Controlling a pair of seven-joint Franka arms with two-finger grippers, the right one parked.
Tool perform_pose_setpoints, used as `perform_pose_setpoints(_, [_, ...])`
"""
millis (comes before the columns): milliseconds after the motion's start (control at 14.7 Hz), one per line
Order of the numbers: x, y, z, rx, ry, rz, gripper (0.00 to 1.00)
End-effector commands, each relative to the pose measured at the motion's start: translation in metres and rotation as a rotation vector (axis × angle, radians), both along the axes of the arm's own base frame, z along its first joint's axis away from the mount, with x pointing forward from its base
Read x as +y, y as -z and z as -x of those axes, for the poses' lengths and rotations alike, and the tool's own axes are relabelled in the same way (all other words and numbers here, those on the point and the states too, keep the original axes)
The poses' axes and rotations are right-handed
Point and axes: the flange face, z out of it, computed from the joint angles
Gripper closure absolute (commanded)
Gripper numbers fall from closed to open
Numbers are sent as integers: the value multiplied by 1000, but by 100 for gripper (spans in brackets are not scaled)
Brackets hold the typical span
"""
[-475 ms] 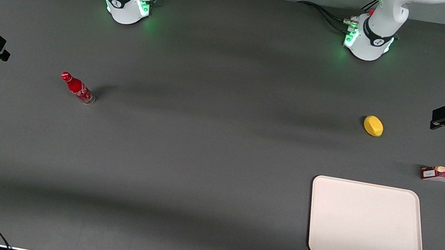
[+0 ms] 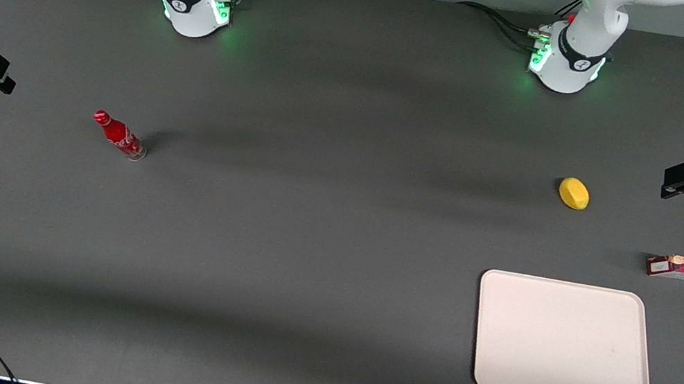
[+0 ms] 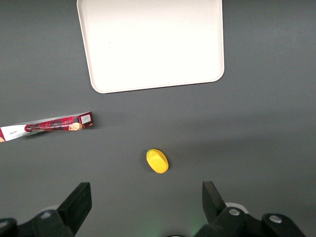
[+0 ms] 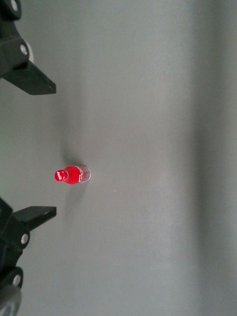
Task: Place red cookie box on tray
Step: 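Move the left gripper down toward the red plaid cookie box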
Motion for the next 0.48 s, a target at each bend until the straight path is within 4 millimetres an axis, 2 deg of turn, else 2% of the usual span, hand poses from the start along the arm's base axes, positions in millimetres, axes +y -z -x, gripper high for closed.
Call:
perform_pose_setpoints(0, [-1,-2,-4,25,0,-18,0])
perform_pose_setpoints(407, [1,0,-1,53,6,-17,0])
